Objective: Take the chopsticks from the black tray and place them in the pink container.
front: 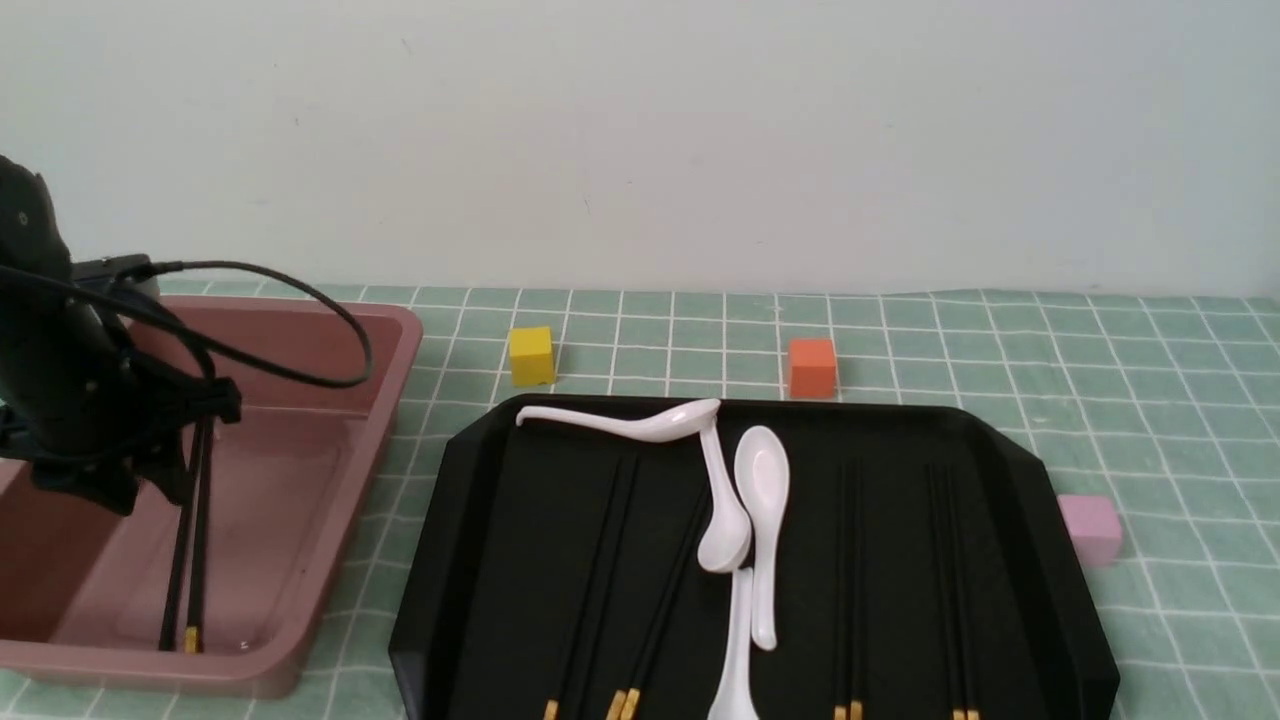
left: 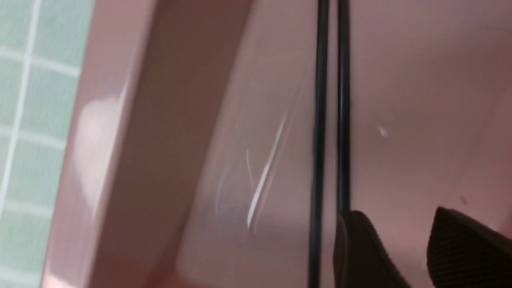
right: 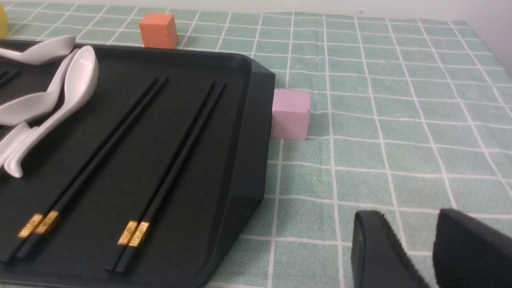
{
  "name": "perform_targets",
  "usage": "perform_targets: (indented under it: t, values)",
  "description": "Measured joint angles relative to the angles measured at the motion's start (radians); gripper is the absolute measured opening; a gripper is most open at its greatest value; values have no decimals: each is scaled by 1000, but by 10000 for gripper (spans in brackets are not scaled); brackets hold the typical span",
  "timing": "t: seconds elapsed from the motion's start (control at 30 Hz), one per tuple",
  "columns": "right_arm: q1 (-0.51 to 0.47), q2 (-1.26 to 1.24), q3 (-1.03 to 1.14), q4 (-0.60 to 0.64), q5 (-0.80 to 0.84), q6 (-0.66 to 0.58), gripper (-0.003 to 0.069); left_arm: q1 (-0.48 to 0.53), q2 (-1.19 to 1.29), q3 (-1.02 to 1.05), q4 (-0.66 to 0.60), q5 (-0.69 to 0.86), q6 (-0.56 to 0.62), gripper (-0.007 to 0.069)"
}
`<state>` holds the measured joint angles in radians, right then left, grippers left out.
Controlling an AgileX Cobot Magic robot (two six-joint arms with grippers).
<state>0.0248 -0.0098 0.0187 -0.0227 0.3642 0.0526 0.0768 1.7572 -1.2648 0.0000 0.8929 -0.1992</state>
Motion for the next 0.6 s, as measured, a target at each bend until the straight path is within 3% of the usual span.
perform_targets:
  t: [0.27, 0.6]
  values:
    - [0, 0, 0, 0, 0, 0, 239, 0, -266, 0, -66, 160, 44, -8]
    - [0, 0, 0, 0, 0, 0, 239, 0, -697, 167, -289, 221, 179, -13]
